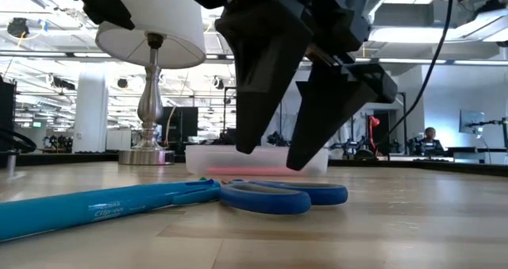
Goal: Pick & place school supplies into a supply box
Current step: Put the scissors into the supply box, then put the blue pen into the supply box
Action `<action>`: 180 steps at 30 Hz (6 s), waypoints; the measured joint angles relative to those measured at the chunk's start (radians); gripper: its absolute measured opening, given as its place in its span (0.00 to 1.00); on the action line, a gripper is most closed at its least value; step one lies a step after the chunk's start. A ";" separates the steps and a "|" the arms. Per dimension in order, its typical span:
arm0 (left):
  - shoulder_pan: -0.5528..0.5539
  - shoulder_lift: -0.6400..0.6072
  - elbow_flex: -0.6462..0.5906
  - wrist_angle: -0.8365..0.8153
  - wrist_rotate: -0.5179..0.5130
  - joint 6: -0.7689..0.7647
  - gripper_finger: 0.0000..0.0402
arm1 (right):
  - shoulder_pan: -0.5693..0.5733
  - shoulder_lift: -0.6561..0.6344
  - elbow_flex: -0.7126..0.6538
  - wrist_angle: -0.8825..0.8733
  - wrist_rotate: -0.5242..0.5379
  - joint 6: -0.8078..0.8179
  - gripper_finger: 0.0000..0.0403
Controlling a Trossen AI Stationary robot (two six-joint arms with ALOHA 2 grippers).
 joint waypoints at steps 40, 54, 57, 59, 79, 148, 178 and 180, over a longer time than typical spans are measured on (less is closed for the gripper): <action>0.000 0.000 0.000 -0.020 -0.025 0.043 0.42 | 0.008 0.076 0.004 -0.191 -0.139 0.088 0.22; 0.000 0.000 0.000 -0.020 -0.024 0.028 0.42 | 0.016 0.076 0.003 -0.341 -0.174 0.140 0.21; 0.000 0.000 0.000 -0.020 -0.024 0.028 0.42 | 0.016 0.076 0.003 -0.360 -0.179 0.140 0.20; 0.000 0.000 0.000 -0.020 -0.024 0.027 0.42 | 0.016 0.076 0.003 -0.366 -0.179 0.140 0.19; 0.000 0.000 0.000 -0.020 -0.018 0.026 0.42 | 0.017 0.087 0.120 -0.520 -0.075 0.102 0.17; 0.000 0.000 0.000 -0.039 0.004 -0.121 0.42 | -0.493 0.080 0.312 -0.672 0.152 -1.285 0.17; 0.000 0.000 0.000 -0.038 0.022 -0.185 0.42 | -0.491 0.055 0.205 -0.632 0.126 -1.168 0.42; 0.000 0.000 0.000 -0.038 0.049 -0.205 0.42 | -0.485 0.015 0.205 -0.621 0.127 -1.149 0.44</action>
